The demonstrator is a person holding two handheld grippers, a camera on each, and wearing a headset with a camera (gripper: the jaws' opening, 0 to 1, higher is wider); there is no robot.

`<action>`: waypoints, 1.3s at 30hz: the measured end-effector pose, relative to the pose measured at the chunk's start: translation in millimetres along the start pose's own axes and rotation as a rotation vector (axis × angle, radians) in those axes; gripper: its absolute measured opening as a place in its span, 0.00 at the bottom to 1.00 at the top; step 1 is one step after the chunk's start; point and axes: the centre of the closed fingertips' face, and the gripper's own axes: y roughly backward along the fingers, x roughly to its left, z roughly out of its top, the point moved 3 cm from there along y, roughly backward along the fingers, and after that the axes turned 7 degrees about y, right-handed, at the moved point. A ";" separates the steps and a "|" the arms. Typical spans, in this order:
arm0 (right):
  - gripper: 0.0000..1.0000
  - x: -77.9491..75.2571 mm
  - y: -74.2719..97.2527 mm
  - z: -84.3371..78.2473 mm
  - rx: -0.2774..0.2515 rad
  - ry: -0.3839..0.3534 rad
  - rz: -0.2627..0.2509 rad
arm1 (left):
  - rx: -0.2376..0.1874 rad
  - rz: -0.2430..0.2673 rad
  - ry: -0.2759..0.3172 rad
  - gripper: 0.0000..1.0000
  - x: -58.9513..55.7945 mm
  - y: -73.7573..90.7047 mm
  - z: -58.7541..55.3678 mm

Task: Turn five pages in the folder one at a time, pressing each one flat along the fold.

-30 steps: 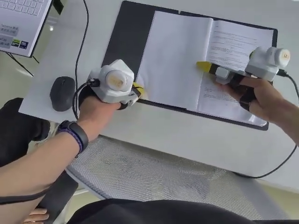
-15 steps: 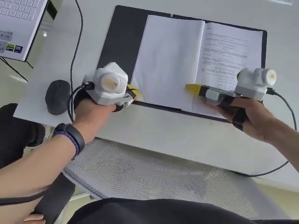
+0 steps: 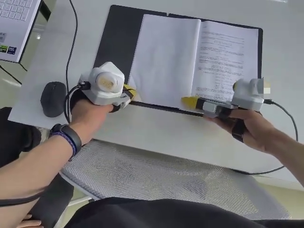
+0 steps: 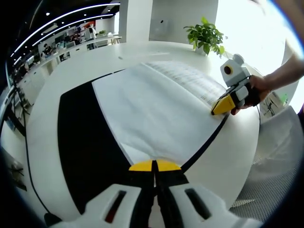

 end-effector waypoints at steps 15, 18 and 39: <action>0.00 6.5 0.6 -11.7 0.038 0.000 -0.008 | -0.010 -0.002 0.009 0.00 -0.2 1.6 -0.5; 0.00 6.3 0.3 -11.6 0.036 -0.004 -0.017 | -0.010 -0.002 0.008 0.00 -0.3 2.0 -0.5; 0.00 18.0 9.6 -2.3 -0.011 0.012 -0.051 | 0.013 -0.003 0.019 0.00 -1.2 2.4 0.5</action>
